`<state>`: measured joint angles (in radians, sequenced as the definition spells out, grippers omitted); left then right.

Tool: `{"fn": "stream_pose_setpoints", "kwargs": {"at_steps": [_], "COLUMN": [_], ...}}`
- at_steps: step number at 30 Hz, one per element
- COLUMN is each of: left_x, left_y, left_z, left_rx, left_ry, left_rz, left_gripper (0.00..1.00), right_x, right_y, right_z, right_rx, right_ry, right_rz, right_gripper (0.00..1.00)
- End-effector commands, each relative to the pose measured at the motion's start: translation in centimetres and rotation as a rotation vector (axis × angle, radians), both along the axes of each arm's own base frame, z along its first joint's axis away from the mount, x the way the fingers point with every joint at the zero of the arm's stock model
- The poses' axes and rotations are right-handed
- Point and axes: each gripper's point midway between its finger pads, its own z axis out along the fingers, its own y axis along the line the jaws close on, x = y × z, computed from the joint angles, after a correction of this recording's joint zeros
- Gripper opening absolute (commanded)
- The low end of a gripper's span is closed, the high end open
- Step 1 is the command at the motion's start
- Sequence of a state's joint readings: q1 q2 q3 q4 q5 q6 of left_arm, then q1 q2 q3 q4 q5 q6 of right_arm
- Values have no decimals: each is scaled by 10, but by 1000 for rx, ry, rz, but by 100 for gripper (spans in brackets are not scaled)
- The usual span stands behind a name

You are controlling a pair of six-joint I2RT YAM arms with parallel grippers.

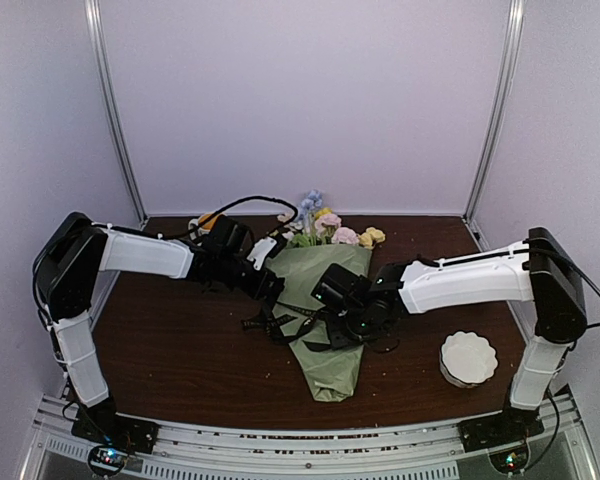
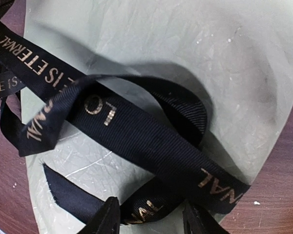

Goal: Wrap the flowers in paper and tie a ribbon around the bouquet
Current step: Tie the ribbon around the folded bouquet.

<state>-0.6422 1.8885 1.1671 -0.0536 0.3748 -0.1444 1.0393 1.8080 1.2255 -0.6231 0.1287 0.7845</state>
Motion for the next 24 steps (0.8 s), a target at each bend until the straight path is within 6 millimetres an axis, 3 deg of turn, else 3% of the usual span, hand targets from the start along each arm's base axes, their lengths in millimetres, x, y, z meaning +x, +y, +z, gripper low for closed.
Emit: {"fn": "stream_pose_setpoints", "kwargs": {"at_steps": [1,9,13,17,20,24], "left_x": [5,5,6,10,17,22], "left_y": [-5,-5,-4,-1,5,11], "left_z": [26,26,26,26,26,23], "left_rx": [-57,-59,-55,-44,-33,-13], "left_ry": [-56,-53,-55,-67,-66,-52], "left_rz": [-10,-11,-6,14,39,49], "left_gripper": [0,0,0,0,0,0], "right_x": [7,9,4,-24,-46,-42], "right_y": [1,1,14,34,33,20], "right_z": [3,2,24,55,83,119], "right_rx": [0,55,118,212,290,421], "right_ry": [-32,-11,-25,11,1,-49], "right_rz": [-19,-13,100,372,530,545], "right_gripper": [39,1,0,0,0,0]}}
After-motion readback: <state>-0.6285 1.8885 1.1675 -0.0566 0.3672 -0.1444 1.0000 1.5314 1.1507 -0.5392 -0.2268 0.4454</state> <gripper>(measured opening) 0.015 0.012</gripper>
